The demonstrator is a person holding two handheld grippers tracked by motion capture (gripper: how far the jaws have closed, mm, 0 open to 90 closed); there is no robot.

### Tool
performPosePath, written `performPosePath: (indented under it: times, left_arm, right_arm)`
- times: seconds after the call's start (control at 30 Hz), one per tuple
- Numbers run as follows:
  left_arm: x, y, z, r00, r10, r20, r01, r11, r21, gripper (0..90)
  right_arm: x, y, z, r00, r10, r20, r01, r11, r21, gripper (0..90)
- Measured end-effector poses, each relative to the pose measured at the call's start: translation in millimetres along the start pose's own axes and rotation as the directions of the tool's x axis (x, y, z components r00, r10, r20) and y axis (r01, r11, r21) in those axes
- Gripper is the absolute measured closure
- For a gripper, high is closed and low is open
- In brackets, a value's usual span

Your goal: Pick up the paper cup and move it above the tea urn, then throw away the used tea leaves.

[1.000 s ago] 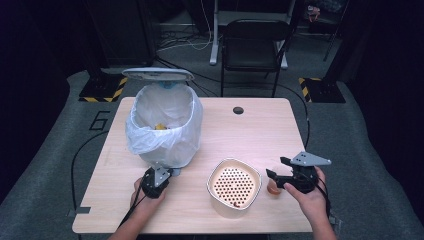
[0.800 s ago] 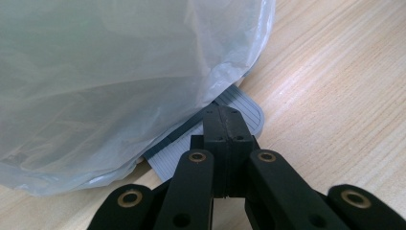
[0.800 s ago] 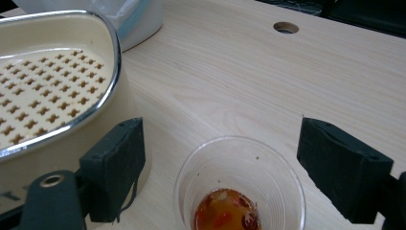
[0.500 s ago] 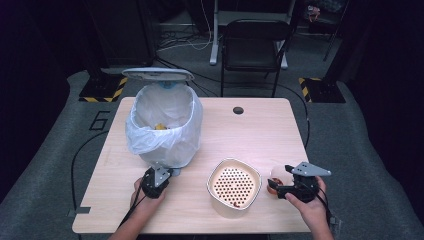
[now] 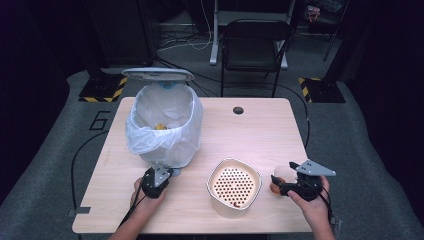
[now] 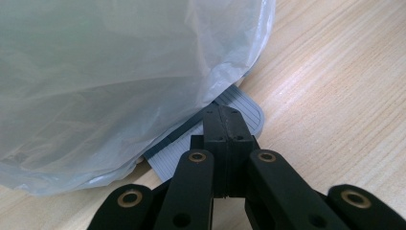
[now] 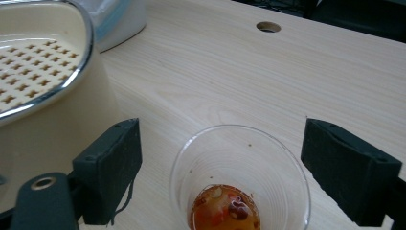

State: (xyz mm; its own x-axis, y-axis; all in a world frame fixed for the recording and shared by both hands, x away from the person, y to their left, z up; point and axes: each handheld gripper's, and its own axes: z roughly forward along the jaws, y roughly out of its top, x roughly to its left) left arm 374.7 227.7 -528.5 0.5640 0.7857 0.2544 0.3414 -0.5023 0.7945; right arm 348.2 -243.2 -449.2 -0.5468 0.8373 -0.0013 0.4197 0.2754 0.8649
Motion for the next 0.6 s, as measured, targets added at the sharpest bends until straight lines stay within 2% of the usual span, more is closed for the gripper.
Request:
performPosePath:
  times: [0.27,0.4,0.6]
  left_arm:
    - [0.4,0.1,-0.3,1.0,0.001,0.003,-0.001,1.0,0.004,90.0]
    - [0.3,0.1,-0.2,1.0,-0.006,0.004,0.006,1.0,0.002,90.0]
    - [0.1,0.0,0.0,1.0,-0.006,0.002,0.006,1.0,-0.001,90.0]
  right_arm:
    - [-6.0,-13.3,17.1,0.9998,0.017,0.004,-0.017,0.997,0.078,9.9]
    - [-6.9,-18.6,21.7,0.9999,0.012,-0.011,-0.01,0.994,0.107,14.8]
    - [-6.5,-24.2,27.1,0.9998,0.017,-0.013,-0.015,0.993,0.12,18.4]
